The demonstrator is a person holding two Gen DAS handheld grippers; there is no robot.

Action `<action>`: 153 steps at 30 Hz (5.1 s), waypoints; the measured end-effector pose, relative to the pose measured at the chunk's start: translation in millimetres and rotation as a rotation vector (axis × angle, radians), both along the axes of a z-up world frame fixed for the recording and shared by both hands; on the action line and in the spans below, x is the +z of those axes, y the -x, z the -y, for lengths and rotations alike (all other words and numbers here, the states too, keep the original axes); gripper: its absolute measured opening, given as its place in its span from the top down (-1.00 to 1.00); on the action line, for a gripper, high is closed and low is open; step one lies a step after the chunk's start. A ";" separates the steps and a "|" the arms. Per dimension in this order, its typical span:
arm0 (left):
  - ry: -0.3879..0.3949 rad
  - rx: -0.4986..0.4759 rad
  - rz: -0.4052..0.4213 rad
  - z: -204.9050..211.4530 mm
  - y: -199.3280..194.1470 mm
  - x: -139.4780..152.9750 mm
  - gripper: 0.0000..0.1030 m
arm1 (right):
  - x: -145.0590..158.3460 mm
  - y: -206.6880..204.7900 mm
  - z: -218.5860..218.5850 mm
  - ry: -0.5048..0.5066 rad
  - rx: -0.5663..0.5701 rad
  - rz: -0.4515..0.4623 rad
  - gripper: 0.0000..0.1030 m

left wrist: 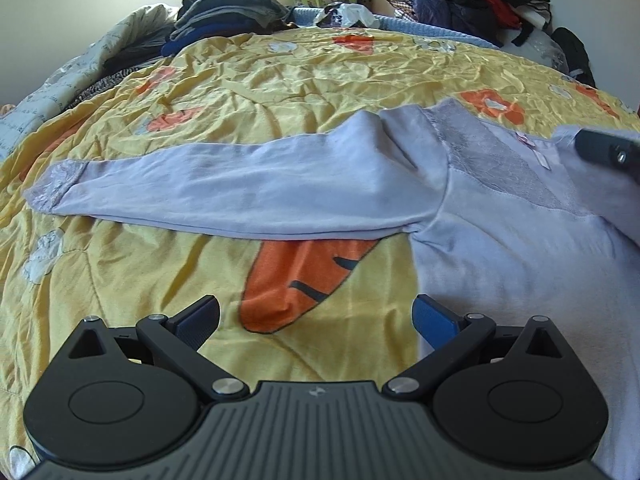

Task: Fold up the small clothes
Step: 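Carry the sleeve cuff across the sweater body with the right gripper, then grasp the other lace sleeve cuff with the left gripper, then lay the held cuff across the sweater and open the left gripper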

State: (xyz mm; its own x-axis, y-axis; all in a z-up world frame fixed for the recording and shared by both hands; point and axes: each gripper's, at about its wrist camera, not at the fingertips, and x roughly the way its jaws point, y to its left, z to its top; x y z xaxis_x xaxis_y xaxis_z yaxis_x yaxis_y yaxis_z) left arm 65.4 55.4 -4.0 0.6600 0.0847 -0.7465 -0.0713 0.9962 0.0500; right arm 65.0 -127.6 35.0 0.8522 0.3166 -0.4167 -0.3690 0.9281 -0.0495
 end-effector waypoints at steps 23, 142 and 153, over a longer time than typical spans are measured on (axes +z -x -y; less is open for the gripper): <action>-0.005 0.271 0.009 -99.3 -3.8 5.3 -1.00 | -31.6 39.3 -95.4 0.241 0.305 -0.061 -0.02; -0.213 -0.951 0.342 259.7 64.8 7.1 -0.79 | -64.0 140.6 240.5 -0.602 -0.623 -0.143 -0.50; -0.363 -1.182 0.499 282.8 114.9 -2.7 -0.80 | -59.6 153.9 262.7 -0.583 -0.713 -0.093 -0.52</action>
State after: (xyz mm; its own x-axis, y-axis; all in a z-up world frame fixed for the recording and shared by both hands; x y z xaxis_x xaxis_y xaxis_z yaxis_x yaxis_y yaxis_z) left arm -49.5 -227.3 -6.7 0.6682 -0.5832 -0.4620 0.7326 0.4074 0.5453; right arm -88.9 -390.4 -24.6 0.8970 -0.0887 -0.4330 0.3202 0.8057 0.4982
